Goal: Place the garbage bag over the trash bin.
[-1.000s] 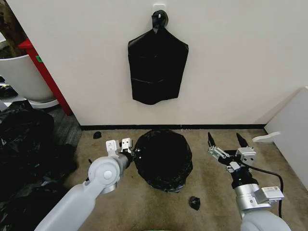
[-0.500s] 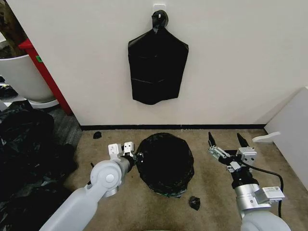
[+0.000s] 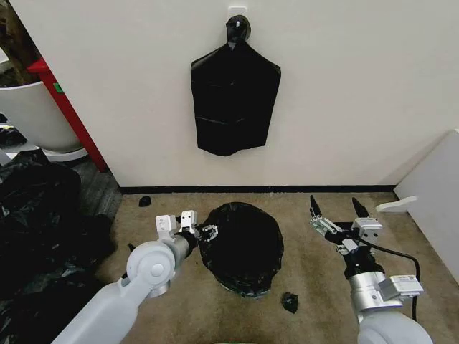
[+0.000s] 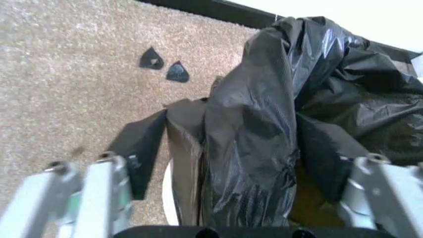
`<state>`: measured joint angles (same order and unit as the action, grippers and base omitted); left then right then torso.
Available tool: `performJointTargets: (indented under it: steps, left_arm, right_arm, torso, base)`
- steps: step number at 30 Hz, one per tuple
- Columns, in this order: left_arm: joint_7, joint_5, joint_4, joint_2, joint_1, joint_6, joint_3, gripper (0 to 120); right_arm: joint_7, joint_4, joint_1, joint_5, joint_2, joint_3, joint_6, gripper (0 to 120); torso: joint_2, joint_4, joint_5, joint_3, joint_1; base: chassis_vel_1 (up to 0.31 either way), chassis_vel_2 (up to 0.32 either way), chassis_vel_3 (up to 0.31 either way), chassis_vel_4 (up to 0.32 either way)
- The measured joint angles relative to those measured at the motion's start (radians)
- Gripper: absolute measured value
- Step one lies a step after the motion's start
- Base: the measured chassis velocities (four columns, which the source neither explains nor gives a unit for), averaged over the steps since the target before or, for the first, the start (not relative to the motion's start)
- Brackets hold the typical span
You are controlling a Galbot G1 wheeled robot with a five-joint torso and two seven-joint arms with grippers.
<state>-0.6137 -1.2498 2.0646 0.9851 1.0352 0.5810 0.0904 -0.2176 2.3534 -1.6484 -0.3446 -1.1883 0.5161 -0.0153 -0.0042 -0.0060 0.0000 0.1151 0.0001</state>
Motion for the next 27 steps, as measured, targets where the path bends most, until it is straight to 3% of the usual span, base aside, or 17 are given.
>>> performJointTargets:
  steps: [2,7,13,16,18,19,22,26,27]
  left_arm:
    - [0.0,0.009,0.016,-0.014,0.023,0.0,0.014,87]
    - [0.007,0.016,0.028,-0.024,0.043,0.001,0.023,98]
    - [0.117,0.125,0.036,-0.036,0.071,-0.043,0.032,100]
    - [0.176,0.22,0.038,-0.044,0.084,-0.104,0.035,100]
    - [0.252,0.322,0.038,-0.054,0.1,-0.194,0.039,100]
    - [0.252,0.322,0.038,-0.054,0.1,-0.194,0.039,100]
    - [0.355,0.391,0.036,-0.068,0.123,-0.324,0.052,100]
    - [0.502,0.43,0.044,-0.088,0.191,-0.46,0.173,100]
    - [0.502,0.43,0.044,-0.088,0.191,-0.46,0.173,100]
  right_arm:
    - [-0.009,-0.004,0.013,-0.017,0.009,-0.004,0.008,100]
    - [-0.013,-0.007,0.022,-0.027,0.013,-0.01,0.014,100]
    - [-0.018,-0.009,0.026,-0.028,0.012,-0.026,0.015,100]
    - [-0.02,-0.007,0.025,-0.028,0.01,-0.026,0.015,100]
    - [-0.022,-0.002,0.023,-0.027,0.009,-0.025,0.016,100]
    - [-0.022,-0.002,0.023,-0.027,0.009,-0.025,0.016,100]
    - [-0.024,0.0,0.022,-0.026,0.004,-0.022,0.02,100]
    - [-0.028,-0.003,0.013,-0.005,-0.017,-0.021,0.033,100]
    - [-0.028,-0.003,0.013,-0.005,-0.017,-0.021,0.033,100]
  torso:
    - [0.0,0.0001,0.0,0.0,0.0]
    - [0.0,0.0001,0.0,0.0,0.0]
    - [0.0,0.0,0.0,0.0,0.0]
    - [0.0,0.0,0.0001,0.0,0.0]
    - [0.0,0.0,0.0,0.0,0.0]
    - [0.0,0.0,0.0,0.0,0.0]
    - [0.0,-0.0001,0.0,0.0,0.0]
    - [0.0,0.0001,0.0001,0.0,0.0]
    - [0.0,0.0001,0.0001,0.0,0.0]
  base:
    - [0.0,0.0,0.0,0.0]
    - [0.0,0.0,0.0,0.0]
    - [0.0,0.0,0.0,0.0]
    - [0.0,0.0,0.0,0.0]
    - [0.0,0.0,0.0,0.0]
    - [0.0,0.0,0.0,0.0]
    - [0.0,0.0,0.0,0.0]
    - [0.0,0.0,0.0,0.0]
    - [0.0,0.0,0.0,0.0]
